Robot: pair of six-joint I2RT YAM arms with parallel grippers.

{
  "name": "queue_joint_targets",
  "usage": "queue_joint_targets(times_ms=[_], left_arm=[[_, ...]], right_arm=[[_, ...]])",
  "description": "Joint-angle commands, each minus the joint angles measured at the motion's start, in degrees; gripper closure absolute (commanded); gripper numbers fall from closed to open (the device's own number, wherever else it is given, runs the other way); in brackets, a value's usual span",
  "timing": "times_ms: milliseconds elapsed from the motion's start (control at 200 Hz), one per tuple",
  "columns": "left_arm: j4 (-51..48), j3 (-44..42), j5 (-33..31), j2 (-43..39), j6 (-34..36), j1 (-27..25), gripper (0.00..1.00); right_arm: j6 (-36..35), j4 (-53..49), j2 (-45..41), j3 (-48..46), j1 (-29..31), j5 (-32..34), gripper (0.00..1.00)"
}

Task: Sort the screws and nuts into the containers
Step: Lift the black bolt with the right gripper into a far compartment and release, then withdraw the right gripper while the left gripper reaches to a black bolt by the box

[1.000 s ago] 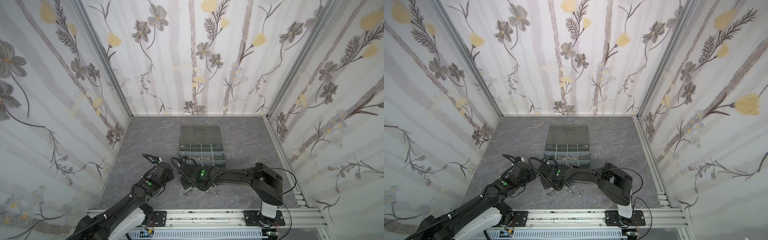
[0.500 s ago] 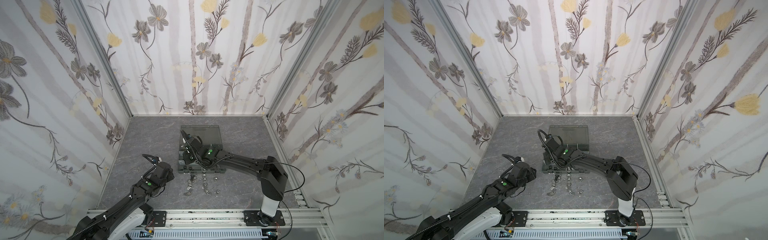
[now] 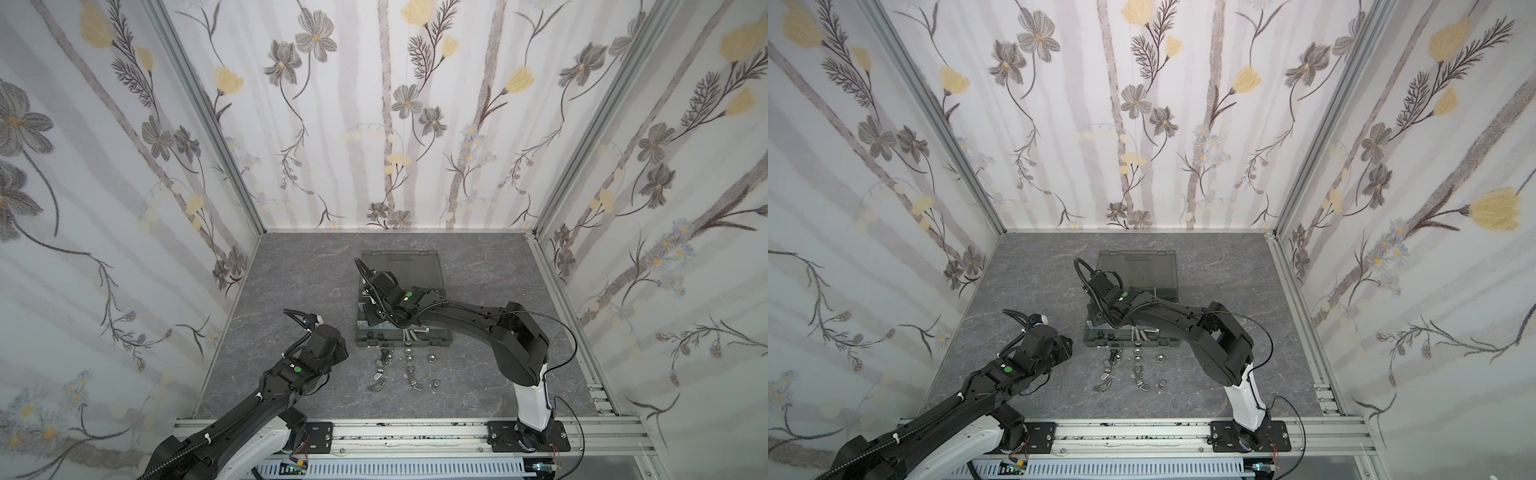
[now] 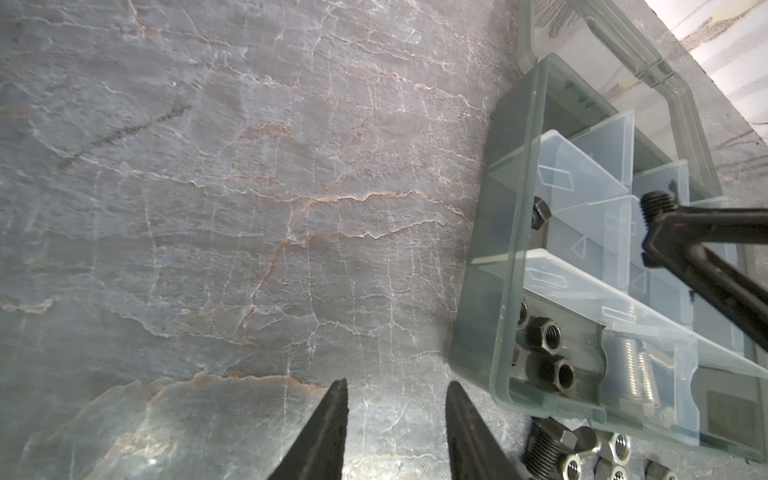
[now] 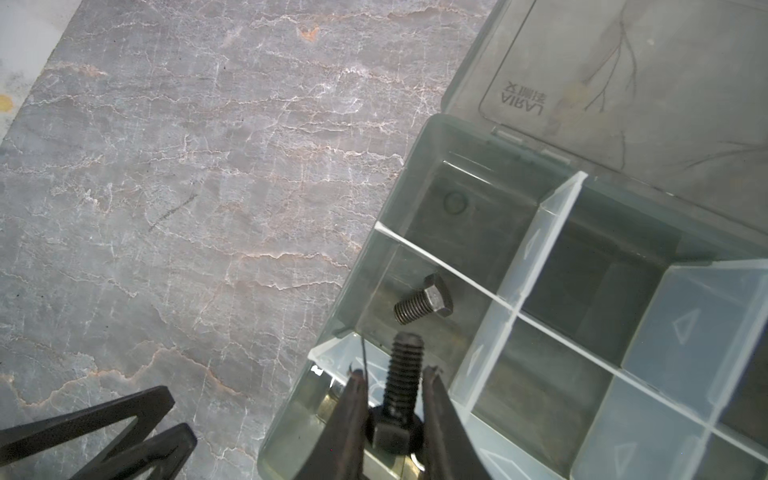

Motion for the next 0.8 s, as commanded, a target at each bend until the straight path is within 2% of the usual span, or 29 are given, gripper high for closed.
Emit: queue_joint_targets(times_ms=[0, 420, 795], left_arm=[[0.7, -0.1, -0.1, -0.2, -0.7, 0.1, 0.58], [0.7, -0.8, 0.1, -0.9, -1.1, 0.1, 0.58], [0.7, -0.8, 1.4, -2.1, -0.9, 0.1, 0.58]], right_arm=[[-0.4, 1.1, 0.7, 0.9, -0.2, -0.1, 0.75], [0.4, 1.1, 1.2, 1.6, -0.8, -0.6, 0.7], [0.8, 1.0, -3.9, -0.5, -0.8, -0.9, 0.69]])
